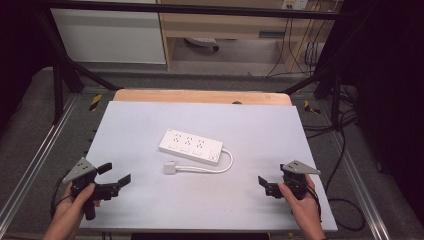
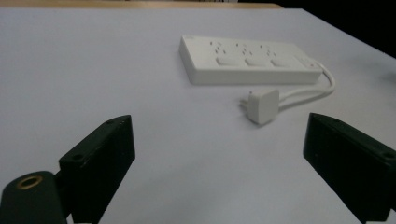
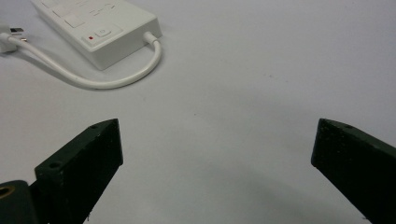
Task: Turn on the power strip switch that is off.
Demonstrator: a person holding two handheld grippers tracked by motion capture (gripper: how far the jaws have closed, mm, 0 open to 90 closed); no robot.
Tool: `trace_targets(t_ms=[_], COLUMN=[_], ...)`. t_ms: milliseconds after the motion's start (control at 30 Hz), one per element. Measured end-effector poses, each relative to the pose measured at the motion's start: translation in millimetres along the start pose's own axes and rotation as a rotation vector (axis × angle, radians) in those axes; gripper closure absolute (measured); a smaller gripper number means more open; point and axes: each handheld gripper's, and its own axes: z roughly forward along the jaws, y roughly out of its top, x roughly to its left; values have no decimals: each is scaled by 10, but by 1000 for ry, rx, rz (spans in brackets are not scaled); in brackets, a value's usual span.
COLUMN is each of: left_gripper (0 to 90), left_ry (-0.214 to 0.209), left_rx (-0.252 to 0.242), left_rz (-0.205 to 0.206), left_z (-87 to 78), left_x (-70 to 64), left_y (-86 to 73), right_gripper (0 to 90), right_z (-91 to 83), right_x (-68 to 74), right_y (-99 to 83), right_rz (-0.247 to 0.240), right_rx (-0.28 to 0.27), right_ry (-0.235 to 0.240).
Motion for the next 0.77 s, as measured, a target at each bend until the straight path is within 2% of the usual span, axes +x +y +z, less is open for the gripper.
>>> trace_targets(t_ms=[133,267,467,667,767], left_gripper=[93,92,89,90,91], left_ry=[-19,-39,-55,-43,-23], left_rx=[48,91,130,160,147], left_rz=[31,68,86,93,68], left_z=[107,181,241,263,253], left_x=[-81,-164,-269,-304,-272], left_y=[-109,-152,-205,-251,-246], right_gripper=[26,26,26,28,26], right_z=[-2,2,28,121,184], right_x=[-3,-4,-21,-69,-104], right_y=[-1,-2,-15,-42,-78], right_rz=[1,2,3,-5,14], right_rx=[0,1,21,81,135], right_ry=[-1,-3,-20,-88,-134])
